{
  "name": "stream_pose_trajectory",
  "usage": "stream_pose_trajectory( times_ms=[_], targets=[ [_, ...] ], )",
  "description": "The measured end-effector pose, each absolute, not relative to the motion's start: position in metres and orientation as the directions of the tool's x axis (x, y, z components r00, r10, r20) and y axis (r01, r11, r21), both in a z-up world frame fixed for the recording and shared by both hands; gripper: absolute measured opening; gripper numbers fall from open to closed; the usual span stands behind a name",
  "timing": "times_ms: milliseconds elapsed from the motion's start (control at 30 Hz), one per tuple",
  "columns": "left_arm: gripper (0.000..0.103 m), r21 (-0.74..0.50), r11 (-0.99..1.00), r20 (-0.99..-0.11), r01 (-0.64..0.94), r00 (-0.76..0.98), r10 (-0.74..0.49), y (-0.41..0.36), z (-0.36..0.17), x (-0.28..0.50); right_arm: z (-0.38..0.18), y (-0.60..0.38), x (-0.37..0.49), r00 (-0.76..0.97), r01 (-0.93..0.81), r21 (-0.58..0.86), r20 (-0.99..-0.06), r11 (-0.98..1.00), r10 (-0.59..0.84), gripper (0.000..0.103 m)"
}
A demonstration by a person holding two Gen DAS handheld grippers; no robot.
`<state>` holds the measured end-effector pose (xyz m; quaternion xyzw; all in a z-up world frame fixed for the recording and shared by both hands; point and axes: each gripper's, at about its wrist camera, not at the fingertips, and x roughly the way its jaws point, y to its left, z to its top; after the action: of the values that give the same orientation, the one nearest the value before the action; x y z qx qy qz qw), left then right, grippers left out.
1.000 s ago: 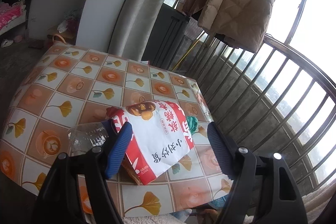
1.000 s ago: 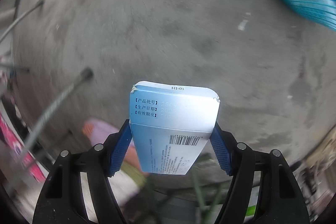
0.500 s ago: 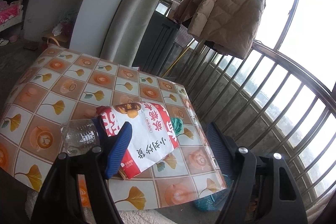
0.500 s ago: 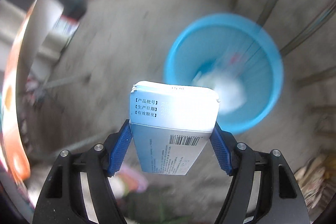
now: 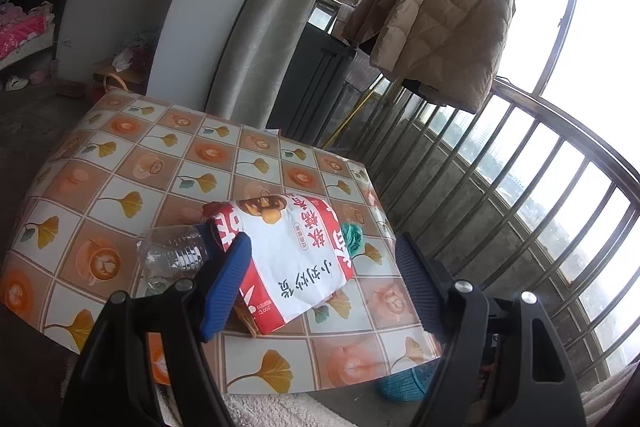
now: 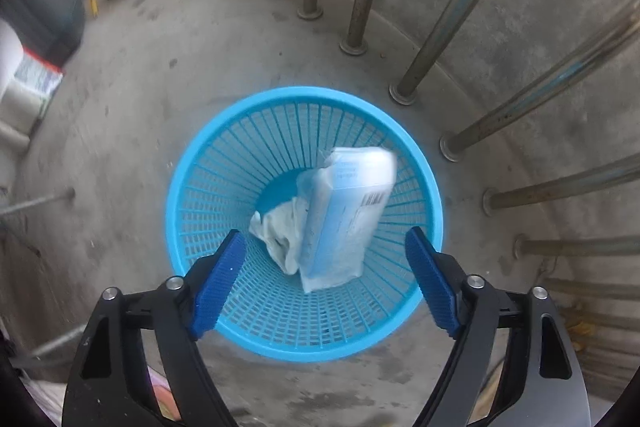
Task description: Collect trash
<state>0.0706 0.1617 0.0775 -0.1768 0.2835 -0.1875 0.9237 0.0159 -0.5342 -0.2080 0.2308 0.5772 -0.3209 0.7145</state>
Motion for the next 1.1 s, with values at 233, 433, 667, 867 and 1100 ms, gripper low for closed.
stream_pose_trajectory(
  times_ms=[233, 433, 667, 867, 1100],
  targets=[
    [0.073, -0.442, 0.864, -0.476, 0.239, 0.754, -0.452, 0.158, 0.069, 0.08, -0.175, -0.519, 0.009, 0.241, 0.704, 0.034, -0.951, 0.71, -0.193, 0.079],
    [0.073, -0.43, 0.873, -0.495, 0.23, 0.748, -0.441, 0.152, 0.063, 0.086, -0.117, -0.473, 0.024, 0.483, 0.561, 0.259, -0.874, 0.786, -0.056, 0.079],
    [0.073, -0.359, 0.911, -0.526, 0.203, 0.762, -0.377, 0.145, 0.053, 0.089, -0.044, -0.374, 0.063, 0.668, 0.19, 0.485, -0.701, 0.854, 0.25, 0.079],
    [0.073, -0.291, 0.94, -0.558, 0.176, 0.767, -0.316, 0.142, 0.034, 0.096, -0.019, -0.284, 0.091, 0.634, -0.094, 0.587, -0.587, 0.804, 0.502, 0.079],
    [0.073, -0.324, 0.937, -0.578, 0.128, 0.758, -0.303, 0.16, 0.024, 0.127, -0.013, -0.219, 0.128, 0.573, -0.205, 0.646, -0.53, 0.735, 0.625, 0.071]
  ],
)
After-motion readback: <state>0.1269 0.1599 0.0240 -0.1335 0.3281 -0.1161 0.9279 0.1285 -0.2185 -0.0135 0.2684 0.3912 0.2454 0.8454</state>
